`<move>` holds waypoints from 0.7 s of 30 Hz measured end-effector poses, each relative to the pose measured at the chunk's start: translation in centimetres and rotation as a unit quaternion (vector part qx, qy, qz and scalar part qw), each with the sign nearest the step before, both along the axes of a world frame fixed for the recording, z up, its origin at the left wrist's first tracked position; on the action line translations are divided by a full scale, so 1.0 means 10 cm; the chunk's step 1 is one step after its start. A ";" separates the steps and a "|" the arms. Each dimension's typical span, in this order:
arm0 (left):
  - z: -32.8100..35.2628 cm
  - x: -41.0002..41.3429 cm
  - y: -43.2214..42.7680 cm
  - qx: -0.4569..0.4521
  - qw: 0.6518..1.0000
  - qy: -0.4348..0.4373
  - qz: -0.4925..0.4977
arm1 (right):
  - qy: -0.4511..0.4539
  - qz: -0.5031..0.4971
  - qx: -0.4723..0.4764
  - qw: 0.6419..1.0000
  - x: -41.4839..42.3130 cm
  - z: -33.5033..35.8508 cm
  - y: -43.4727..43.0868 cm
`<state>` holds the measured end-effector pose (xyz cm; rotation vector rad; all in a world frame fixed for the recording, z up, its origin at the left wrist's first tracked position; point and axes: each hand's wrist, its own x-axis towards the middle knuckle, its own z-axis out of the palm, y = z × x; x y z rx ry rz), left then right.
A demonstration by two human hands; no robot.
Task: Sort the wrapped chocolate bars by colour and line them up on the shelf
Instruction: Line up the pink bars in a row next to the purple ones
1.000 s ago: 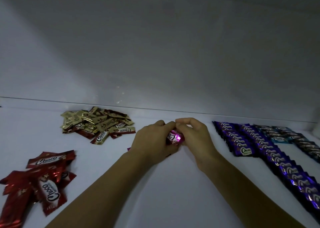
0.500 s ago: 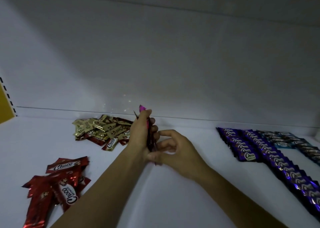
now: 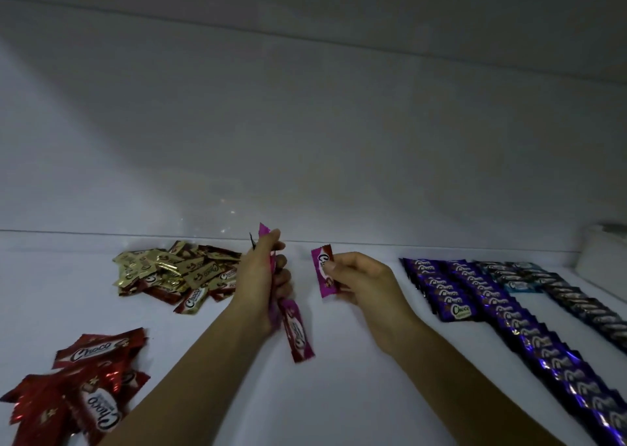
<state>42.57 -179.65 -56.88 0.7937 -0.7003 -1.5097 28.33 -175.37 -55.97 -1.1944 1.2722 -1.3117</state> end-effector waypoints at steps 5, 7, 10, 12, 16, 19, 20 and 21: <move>-0.04 -0.13 0.06 -0.078 0.982 -0.174 0.004 | -0.041 -0.043 0.035 0.998 -0.27 0.02 -0.03; -0.06 -0.13 0.07 -0.089 0.975 -0.201 0.004 | -0.046 -0.039 0.043 0.997 -0.29 -0.01 -0.05; -0.07 -0.13 0.07 -0.095 0.973 -0.209 0.002 | -0.031 -0.076 0.019 0.996 -0.30 0.01 -0.08; -0.07 -0.13 0.08 -0.092 0.972 -0.214 0.002 | 0.002 -0.117 0.006 0.993 -0.34 0.01 -0.10; -0.07 -0.14 0.10 -0.102 0.965 -0.242 -0.004 | 0.294 -0.148 0.022 0.944 -0.48 -0.07 -0.10; -0.05 -0.14 0.12 -0.106 0.963 -0.246 -0.008 | 0.506 -0.166 0.027 0.846 -0.52 -0.05 -0.07; -0.05 -0.14 0.12 -0.106 0.964 -0.246 -0.008 | 0.544 -0.176 0.026 0.820 -0.51 -0.05 -0.06; -0.05 -0.15 0.11 -0.106 0.964 -0.245 -0.008 | 0.577 -0.180 0.023 0.796 -0.48 -0.06 -0.06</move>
